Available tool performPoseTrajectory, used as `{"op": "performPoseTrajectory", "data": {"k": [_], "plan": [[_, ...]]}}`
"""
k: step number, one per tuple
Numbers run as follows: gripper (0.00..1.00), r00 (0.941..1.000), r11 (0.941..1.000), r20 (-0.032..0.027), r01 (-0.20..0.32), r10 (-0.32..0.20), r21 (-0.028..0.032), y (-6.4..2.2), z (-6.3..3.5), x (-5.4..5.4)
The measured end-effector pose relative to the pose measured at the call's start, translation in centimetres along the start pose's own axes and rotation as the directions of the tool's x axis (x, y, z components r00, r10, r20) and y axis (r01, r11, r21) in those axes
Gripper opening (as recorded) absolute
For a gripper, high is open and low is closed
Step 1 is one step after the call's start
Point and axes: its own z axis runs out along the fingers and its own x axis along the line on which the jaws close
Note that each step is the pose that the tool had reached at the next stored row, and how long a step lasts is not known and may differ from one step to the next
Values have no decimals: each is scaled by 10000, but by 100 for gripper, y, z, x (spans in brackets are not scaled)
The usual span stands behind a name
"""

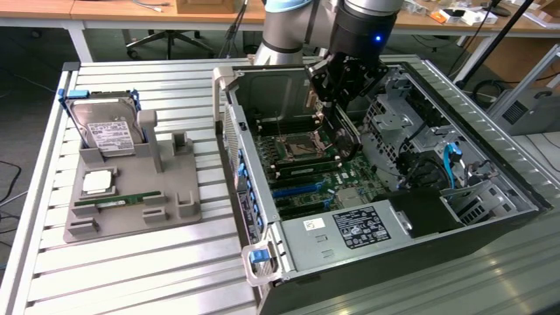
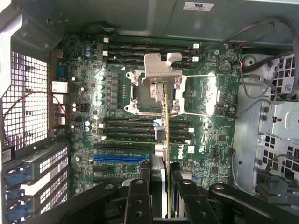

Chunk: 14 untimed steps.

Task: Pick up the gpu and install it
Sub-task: 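Insert the gpu into the slot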

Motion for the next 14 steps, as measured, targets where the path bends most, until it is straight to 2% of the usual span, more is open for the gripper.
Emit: {"op": "performPoseTrajectory", "data": {"k": [14], "plan": [[27, 9999, 9999, 3, 108, -108, -3, 0, 0, 0]]}}
